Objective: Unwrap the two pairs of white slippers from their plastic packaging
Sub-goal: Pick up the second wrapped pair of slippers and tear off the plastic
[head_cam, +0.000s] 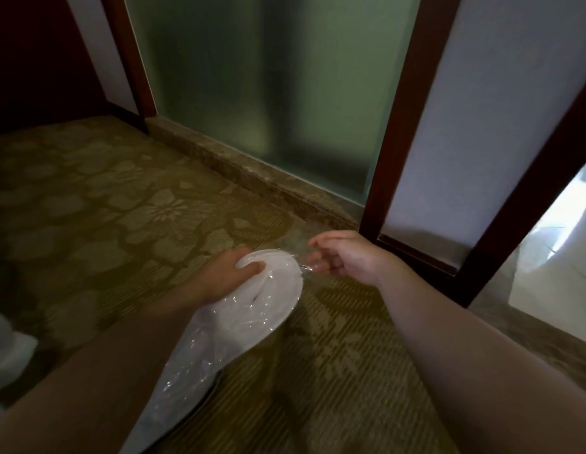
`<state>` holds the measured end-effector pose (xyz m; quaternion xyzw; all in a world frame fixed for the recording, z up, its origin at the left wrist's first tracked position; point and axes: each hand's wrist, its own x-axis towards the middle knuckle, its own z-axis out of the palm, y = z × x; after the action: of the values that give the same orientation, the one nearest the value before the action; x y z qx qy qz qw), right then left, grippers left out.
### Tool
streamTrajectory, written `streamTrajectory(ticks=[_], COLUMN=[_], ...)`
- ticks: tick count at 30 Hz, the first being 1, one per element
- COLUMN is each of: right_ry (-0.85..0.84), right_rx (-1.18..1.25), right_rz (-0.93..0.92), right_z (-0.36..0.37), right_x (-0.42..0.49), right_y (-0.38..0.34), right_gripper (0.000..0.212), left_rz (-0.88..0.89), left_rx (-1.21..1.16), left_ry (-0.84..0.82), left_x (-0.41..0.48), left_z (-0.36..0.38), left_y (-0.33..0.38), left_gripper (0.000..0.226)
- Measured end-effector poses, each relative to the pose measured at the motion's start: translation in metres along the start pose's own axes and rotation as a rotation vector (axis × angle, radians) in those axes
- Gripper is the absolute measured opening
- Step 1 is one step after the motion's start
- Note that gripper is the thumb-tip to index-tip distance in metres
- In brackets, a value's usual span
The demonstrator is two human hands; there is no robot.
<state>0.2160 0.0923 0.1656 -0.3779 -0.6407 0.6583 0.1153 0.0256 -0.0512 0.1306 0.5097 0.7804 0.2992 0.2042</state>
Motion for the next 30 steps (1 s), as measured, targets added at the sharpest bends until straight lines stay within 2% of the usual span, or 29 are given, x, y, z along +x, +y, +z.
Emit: streamTrajectory(ticks=[5,8,10,13,16,20,24,28,30], right_ry=[-0.081,-0.049,-0.082,-0.157,-0.165,-0.181,-0.134,-0.104,-0.070], right_rx=[-0.049,-0.124,-0.170,-0.246,-0.350,-0.368,-0.406,-0.378,-0.361], right_rz=[0.088,0.099,0.100,0.114,0.117,0.103,0.049,0.036,0.034], right_z=[-0.001,-0.001,-0.001,0.003,0.010,0.015,0.015,0.012,0.008], right_x=[-0.003,-0.004,-0.005,-0.007,-0.005,0.000,0.007,0.008,0.009], right_y=[0.001,0.001,0.001,0.001,0.001,0.004,0.007,0.011,0.015], right_gripper=[0.019,0.014,0.020,0.027,0.027,0.036,0.028,0.008,0.012], left_rz=[0.046,0.073,0.080,0.075,0.091,0.106,0.068,0.039,0.014], left_rx=[0.021,0.028,0.054,0.123,0.159,0.179,0.168,0.245,0.271], left_ry=[0.003,-0.001,-0.005,-0.032,-0.025,-0.016,-0.019,-0.038,-0.038], left_x=[-0.005,-0.009,-0.010,-0.009,-0.008,-0.006,-0.005,-0.001,0.001], left_z=[-0.005,-0.009,-0.010,-0.008,-0.005,-0.002,0.001,0.003,0.004], left_y=[0.009,0.014,0.014,0.009,0.006,0.004,0.002,0.000,-0.002], left_gripper=[0.032,0.048,0.056,0.049,0.045,0.043,0.050,0.052,0.048])
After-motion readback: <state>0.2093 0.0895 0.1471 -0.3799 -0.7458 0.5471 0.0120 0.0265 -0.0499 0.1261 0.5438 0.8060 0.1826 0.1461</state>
